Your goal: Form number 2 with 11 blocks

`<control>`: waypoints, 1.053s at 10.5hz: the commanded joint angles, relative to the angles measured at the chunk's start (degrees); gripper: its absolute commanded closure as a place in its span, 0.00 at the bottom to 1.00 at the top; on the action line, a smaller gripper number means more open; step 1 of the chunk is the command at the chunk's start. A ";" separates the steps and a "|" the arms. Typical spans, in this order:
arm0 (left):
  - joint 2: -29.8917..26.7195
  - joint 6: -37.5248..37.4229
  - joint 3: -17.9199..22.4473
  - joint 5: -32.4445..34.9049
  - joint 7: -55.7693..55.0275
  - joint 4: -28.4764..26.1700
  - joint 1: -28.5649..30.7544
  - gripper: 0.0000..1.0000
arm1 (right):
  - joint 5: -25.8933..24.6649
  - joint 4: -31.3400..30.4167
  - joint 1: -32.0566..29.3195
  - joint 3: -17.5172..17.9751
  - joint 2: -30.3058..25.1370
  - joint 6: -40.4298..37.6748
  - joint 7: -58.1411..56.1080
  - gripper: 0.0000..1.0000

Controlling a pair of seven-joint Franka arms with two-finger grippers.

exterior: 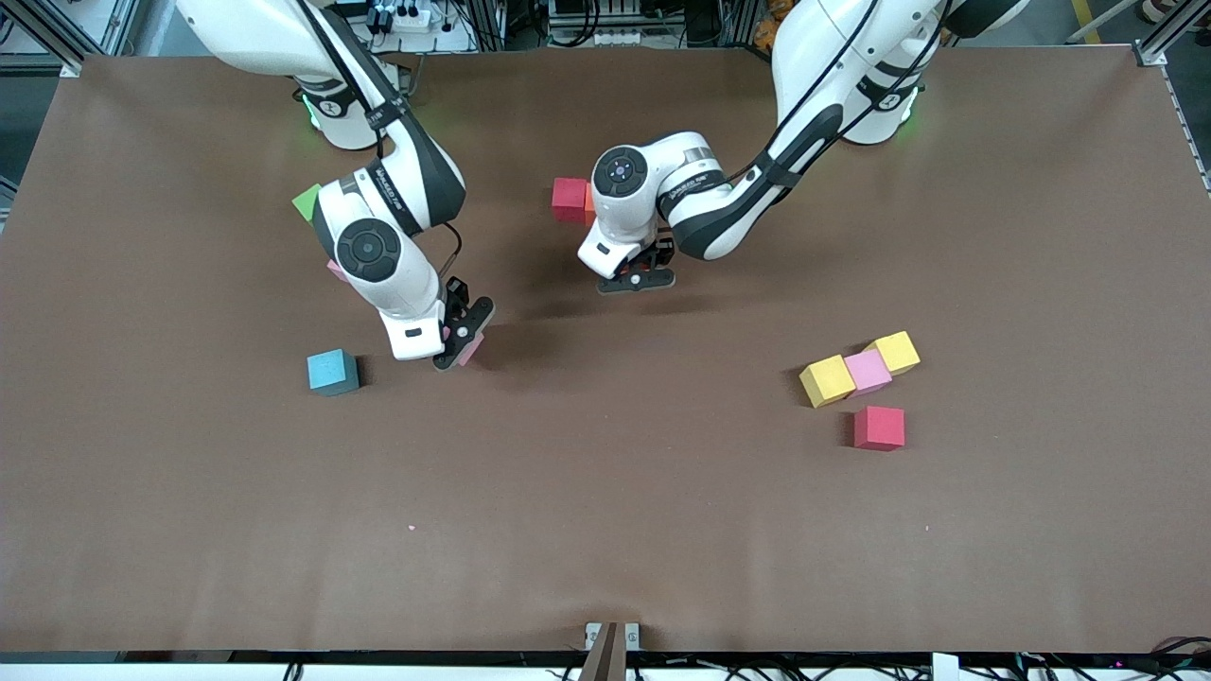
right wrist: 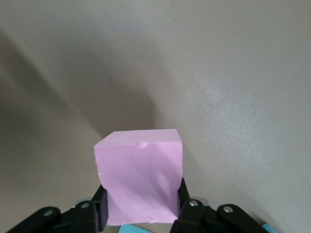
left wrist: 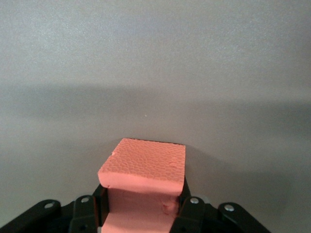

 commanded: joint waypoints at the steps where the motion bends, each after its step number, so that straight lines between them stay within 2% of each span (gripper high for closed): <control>1: 0.18 1.26 -0.19 1.70 -1.58 -1.16 -0.18 0.56 | -0.65 -2.08 -0.13 0.33 -2.17 0.16 -0.66 0.92; 2: 0.18 1.26 -0.19 1.70 -1.58 -1.25 -0.19 0.13 | -0.56 -1.99 -0.13 0.41 -2.17 0.25 -0.66 0.92; 3: 0.09 1.26 -0.10 1.70 -1.49 -1.08 -0.36 0.00 | -0.48 -1.99 -0.13 0.59 -2.17 0.25 -0.66 0.92; 5: -0.61 1.26 -0.19 2.67 -1.67 -0.73 -0.36 0.00 | -0.39 -1.90 0.13 0.68 -2.17 0.25 -0.66 0.92; 8: -6.74 0.56 -0.45 1.79 -1.58 -1.07 0.95 0.00 | -0.21 -1.81 1.18 0.68 -2.08 0.51 -0.66 0.92; 9: -8.94 0.04 -0.54 1.53 -1.58 -1.34 2.35 0.00 | -0.04 -1.64 2.32 0.68 -1.91 0.69 -0.66 0.92; 11: -10.45 0.03 -2.72 0.65 -0.27 -1.34 9.18 0.00 | 0.05 -1.46 4.86 0.59 -1.47 1.30 -0.66 0.92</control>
